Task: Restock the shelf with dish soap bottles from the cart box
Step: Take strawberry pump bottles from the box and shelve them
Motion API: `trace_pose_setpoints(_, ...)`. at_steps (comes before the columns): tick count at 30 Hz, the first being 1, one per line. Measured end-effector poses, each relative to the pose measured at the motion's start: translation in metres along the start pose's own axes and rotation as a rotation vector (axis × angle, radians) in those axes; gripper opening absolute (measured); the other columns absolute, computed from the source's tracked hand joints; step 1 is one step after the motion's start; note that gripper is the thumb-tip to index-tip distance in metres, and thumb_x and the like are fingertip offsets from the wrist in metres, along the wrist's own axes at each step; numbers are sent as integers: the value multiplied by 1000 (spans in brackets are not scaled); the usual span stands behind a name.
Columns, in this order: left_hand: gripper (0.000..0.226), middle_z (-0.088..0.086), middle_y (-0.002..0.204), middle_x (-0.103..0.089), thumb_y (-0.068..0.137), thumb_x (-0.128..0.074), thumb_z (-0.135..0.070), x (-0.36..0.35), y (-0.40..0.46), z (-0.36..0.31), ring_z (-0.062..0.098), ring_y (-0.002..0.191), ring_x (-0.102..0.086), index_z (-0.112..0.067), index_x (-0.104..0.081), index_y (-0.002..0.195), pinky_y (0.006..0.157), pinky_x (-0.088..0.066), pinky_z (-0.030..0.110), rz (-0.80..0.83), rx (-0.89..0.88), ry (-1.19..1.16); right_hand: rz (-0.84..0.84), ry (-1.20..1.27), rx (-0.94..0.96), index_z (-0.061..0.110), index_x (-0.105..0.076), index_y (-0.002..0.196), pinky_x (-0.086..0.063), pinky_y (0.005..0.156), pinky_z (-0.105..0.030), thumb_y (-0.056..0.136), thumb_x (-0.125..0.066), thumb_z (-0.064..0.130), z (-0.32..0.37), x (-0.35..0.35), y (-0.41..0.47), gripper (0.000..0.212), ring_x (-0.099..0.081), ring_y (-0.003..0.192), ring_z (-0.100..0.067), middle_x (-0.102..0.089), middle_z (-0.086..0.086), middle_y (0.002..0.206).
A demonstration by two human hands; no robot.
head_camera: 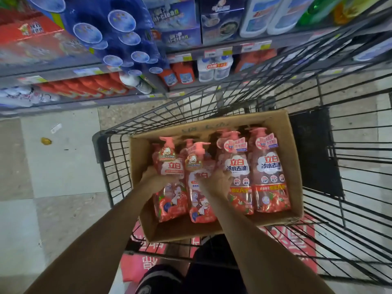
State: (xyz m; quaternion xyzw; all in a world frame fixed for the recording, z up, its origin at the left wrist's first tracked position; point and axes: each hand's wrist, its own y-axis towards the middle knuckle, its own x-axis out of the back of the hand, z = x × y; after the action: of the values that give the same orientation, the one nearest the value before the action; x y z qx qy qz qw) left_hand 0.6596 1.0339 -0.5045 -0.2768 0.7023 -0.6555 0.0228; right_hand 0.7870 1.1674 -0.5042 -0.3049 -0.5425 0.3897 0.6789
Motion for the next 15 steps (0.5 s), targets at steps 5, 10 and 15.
trace_pose_setpoints(5, 46, -1, 103, -75, 63, -91, -37, -4, -15, 21, 14, 90, -72, -26, -71, 103, 88, -58, 35, -48, -25, 1, 111, 62, 57, 7, -38, 139, -35, 113, -44, 77, -82, 35, -10, -2, 0, 81, -36, 136, -36, -39, -17, 143)
trace_pose_setpoints(10, 34, -2, 98, -75, 68, -88, -29, -8, -38, 29, 15, 86, -72, -30, -67, 95, 84, -58, 34, -74, -14, -115, 256, 293, -56, 22, -21, 115, -59, 85, -47, 63, -88, 13, -16, -8, 3, 85, -60, 110, -31, -54, -9, 117)
trace_pose_setpoints(15, 38, -5, 97, -76, 72, -86, -26, -6, -51, 40, 15, 91, -73, -32, -68, 104, 90, -57, 46, -38, -67, -152, 261, 155, 9, 13, -28, 145, -44, 108, -48, 54, -96, 39, -21, -22, 4, 116, -49, 129, -32, -47, -9, 136)
